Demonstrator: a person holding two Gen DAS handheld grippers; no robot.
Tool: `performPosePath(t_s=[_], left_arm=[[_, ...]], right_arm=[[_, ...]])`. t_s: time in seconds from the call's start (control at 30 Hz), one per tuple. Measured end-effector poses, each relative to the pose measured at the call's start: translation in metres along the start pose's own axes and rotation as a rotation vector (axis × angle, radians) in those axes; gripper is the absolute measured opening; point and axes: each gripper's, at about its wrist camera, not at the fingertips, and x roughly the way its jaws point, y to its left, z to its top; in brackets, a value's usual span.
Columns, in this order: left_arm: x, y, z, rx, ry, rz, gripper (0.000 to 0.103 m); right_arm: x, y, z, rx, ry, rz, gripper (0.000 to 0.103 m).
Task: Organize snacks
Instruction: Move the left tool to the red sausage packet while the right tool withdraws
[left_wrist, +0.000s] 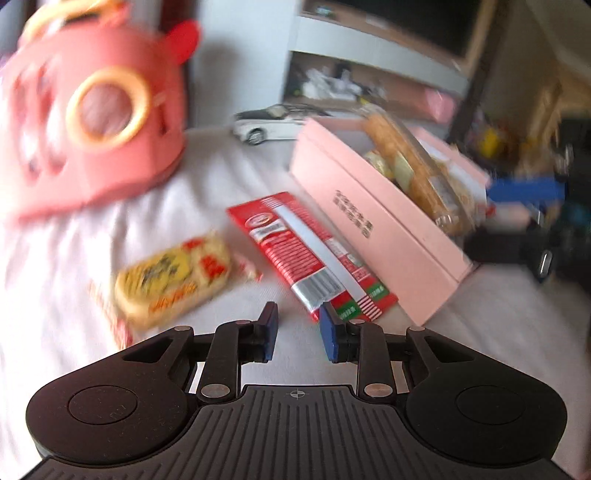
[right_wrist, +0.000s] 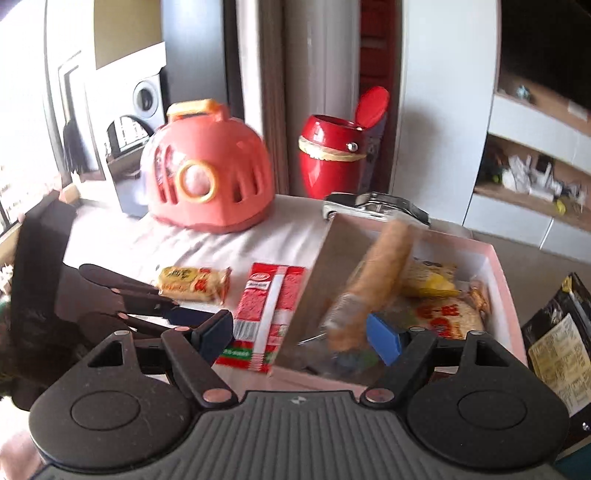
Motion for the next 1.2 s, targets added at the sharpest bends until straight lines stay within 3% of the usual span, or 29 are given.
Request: performPosePath(t_s=[0.13,0.2,0.27,0.33,0.47,0.53,0.63,0.83,1.03,1.2], left_arm=[[0.007,0.029,0.004,-0.320,-0.017,-0.114,0.030],[0.015,0.032,0.009,-0.400,-0.028,-0.124,0.030],[0.024,0.026,0.017,-0.417,-0.052,-0.090,0.030],[0.031,0.016,0.026,-0.378,-0.059,-0.047,0.031],[0.046,-0.013,0.045,-0.160,-0.044,0.063,0.035],[0.048,-0.023,0.050,-0.081,-0.022,0.080,0.048],[0.049,-0.035,0.051,0.015,0.002,0.108,0.051],[0.051,-0.036,0.049,0.007,0.006,0.108,0.051],[0.042,-0.039,0.021,0.049,-0.055,0.066,0.045],[0.015,-0.030,-0.007,0.016,-0.062,0.033,0.042]], right_arm=[[-0.002,0.015,-0.013,-0.007,-0.010,-0.018,0.080],[-0.008,0.017,-0.023,0.006,-0.024,-0.031,0.080],[-0.013,0.021,-0.036,-0.019,-0.042,-0.078,0.080],[-0.016,0.026,-0.054,-0.067,-0.049,-0.130,0.080],[-0.010,0.029,-0.086,-0.123,-0.008,-0.181,0.080],[-0.006,0.027,-0.099,-0.116,0.018,-0.178,0.080],[-0.006,0.021,-0.109,-0.065,0.022,-0.155,0.080],[-0.009,0.011,-0.115,-0.009,0.019,-0.124,0.080],[-0.012,0.009,-0.114,0.008,-0.005,-0.125,0.080],[-0.010,0.007,-0.113,0.024,0.004,-0.121,0.080]])
